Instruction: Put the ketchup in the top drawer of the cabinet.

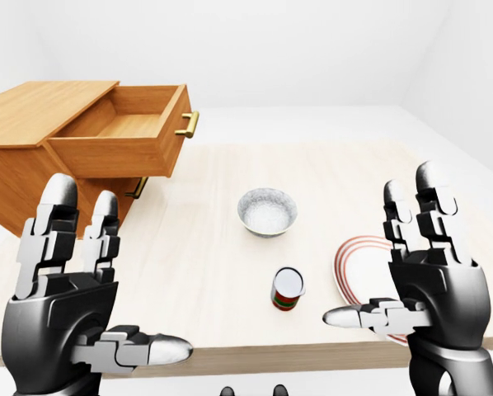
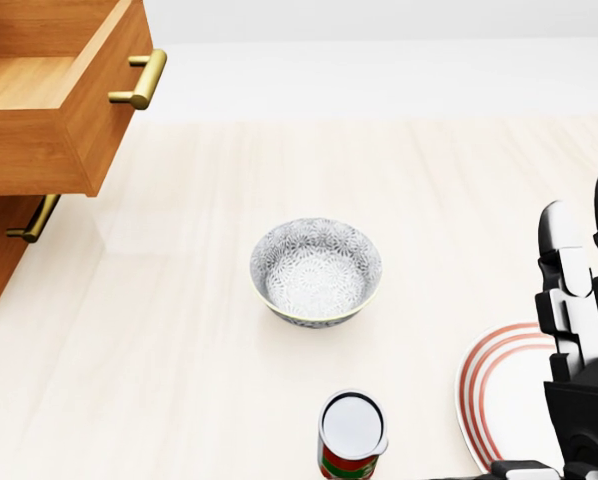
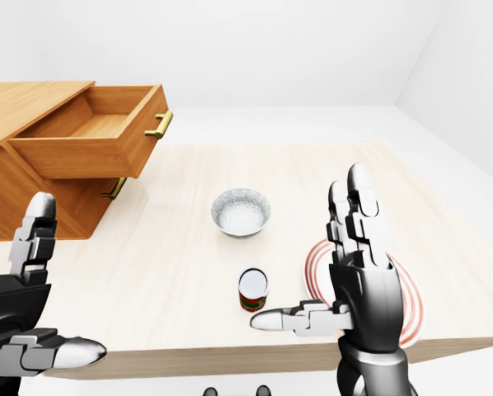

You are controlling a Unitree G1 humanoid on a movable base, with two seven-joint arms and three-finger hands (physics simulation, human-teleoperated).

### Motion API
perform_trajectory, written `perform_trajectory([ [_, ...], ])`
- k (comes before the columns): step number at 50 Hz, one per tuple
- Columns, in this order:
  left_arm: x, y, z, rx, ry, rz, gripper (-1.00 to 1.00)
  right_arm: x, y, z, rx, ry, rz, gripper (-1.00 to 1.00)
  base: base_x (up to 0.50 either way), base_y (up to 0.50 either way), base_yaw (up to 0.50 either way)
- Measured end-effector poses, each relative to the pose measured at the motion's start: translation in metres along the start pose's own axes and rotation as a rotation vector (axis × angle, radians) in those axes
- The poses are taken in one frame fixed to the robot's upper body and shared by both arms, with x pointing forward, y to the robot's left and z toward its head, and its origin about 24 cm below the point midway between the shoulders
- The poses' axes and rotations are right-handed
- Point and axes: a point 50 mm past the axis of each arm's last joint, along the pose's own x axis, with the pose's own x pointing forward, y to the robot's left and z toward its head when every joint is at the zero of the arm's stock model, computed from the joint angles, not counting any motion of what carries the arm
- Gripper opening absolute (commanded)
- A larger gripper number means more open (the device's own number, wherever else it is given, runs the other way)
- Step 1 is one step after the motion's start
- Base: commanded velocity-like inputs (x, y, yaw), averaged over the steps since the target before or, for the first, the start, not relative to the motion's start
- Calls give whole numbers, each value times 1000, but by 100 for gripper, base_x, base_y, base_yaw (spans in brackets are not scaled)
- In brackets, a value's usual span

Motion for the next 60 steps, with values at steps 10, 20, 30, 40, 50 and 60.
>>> perform_trajectory([
  [10,0,2,2,-16,-3,2,100,-1,2,1,-11,4,17,100,50,0,0],
  [20,-1,3,3,-23,2,4,100,-2,3,0,-14,13,21,100,32,0,0],
  [30,-2,3,3,-28,7,3,100,-3,2,-1,-40,23,14,100,0,17,0],
  [40,-2,3,3,-28,15,2,100,-3,2,-2,-60,33,13,100,0,50,0],
  [50,-3,3,2,-32,26,4,100,-3,2,-3,-64,35,14,100,0,50,0],
  [60,-3,3,2,-34,30,4,100,-3,1,-3,-65,35,14,100,0,50,0],
])
